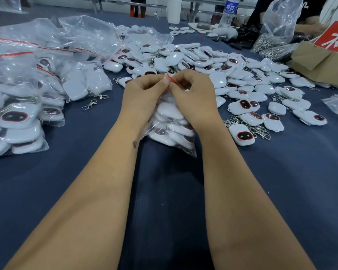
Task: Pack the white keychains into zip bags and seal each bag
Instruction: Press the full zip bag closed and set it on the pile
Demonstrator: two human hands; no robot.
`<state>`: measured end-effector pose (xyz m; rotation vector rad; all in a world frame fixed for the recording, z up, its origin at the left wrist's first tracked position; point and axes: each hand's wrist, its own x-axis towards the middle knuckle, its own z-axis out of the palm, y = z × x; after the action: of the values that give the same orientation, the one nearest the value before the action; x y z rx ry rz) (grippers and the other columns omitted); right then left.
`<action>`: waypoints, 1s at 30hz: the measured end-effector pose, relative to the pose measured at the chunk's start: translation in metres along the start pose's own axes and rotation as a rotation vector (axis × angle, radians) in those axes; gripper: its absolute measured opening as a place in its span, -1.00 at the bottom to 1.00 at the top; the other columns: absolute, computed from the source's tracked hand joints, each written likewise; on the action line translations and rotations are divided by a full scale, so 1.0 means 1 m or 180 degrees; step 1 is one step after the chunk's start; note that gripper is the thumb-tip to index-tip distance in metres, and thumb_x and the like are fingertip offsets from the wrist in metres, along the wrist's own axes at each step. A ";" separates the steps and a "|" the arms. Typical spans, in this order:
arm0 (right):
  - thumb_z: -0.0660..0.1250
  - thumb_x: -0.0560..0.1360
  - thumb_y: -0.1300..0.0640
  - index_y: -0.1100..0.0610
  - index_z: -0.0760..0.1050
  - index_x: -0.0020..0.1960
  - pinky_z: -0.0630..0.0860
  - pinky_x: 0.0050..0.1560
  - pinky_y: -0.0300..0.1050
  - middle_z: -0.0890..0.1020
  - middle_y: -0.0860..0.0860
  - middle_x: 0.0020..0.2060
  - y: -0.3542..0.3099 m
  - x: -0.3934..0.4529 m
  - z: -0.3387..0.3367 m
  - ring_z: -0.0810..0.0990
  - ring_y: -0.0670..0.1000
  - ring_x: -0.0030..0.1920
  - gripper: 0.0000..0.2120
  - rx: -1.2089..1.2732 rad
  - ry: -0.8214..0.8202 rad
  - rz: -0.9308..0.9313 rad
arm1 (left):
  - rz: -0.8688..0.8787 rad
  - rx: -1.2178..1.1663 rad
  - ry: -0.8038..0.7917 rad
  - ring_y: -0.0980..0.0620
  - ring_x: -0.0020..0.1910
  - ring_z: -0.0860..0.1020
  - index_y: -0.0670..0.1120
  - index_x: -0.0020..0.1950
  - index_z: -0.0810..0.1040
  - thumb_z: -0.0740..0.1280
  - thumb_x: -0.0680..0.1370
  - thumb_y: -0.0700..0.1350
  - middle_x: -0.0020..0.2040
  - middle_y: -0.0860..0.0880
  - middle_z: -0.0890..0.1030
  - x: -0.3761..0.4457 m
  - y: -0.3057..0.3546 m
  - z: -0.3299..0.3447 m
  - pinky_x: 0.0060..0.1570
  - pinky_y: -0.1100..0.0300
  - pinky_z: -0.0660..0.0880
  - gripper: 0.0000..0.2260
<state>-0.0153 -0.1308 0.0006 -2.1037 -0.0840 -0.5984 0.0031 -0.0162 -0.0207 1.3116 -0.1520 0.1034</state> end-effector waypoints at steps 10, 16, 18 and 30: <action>0.39 0.53 0.17 0.05 0.57 -0.21 0.48 -0.11 -0.18 0.56 -0.13 -0.37 0.007 0.001 -0.002 0.52 -0.11 -0.27 -0.86 -0.0048 -0.0256 0.0242 | -0.0182 -0.0018 0.0227 -0.02 -0.25 0.59 -0.11 -0.25 0.63 0.37 0.59 -0.14 -0.30 -0.07 0.65 0.006 0.000 -0.006 -0.08 0.07 0.55 -0.78; 0.40 0.51 0.15 0.05 0.61 -0.24 0.39 -0.29 -0.37 0.56 -0.12 -0.41 0.013 0.001 -0.007 0.45 -0.20 -0.38 -0.85 0.0178 -0.0283 0.0322 | -0.0016 -0.0020 0.0438 -0.08 -0.24 0.60 -0.17 -0.23 0.59 0.34 0.61 -0.13 -0.22 -0.20 0.66 0.003 0.005 -0.007 -0.07 0.01 0.59 -0.76; 0.39 0.52 0.16 0.15 0.65 -0.17 0.36 -0.30 -0.37 0.60 -0.02 -0.35 0.014 0.002 -0.008 0.43 -0.16 -0.36 -0.87 0.0177 -0.0301 0.0310 | -0.0109 -0.0451 0.0628 0.01 -0.34 0.62 -0.17 -0.25 0.55 0.34 0.61 -0.16 -0.35 -0.09 0.65 0.004 0.007 -0.012 -0.18 0.11 0.60 -0.76; 0.39 0.54 0.19 0.05 0.63 -0.25 0.50 -0.13 -0.11 0.63 0.00 -0.33 0.004 -0.002 -0.002 0.52 -0.08 -0.26 -0.80 0.1110 0.0227 0.0431 | -0.0269 -0.0777 0.0648 -0.25 0.06 0.66 -0.07 -0.05 0.61 0.26 0.65 -0.01 0.06 -0.23 0.69 0.008 0.014 -0.022 0.13 -0.22 0.56 -0.79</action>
<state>-0.0168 -0.1342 -0.0029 -1.7342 -0.0043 -0.5345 0.0102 0.0089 -0.0118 1.0553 0.0631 0.1413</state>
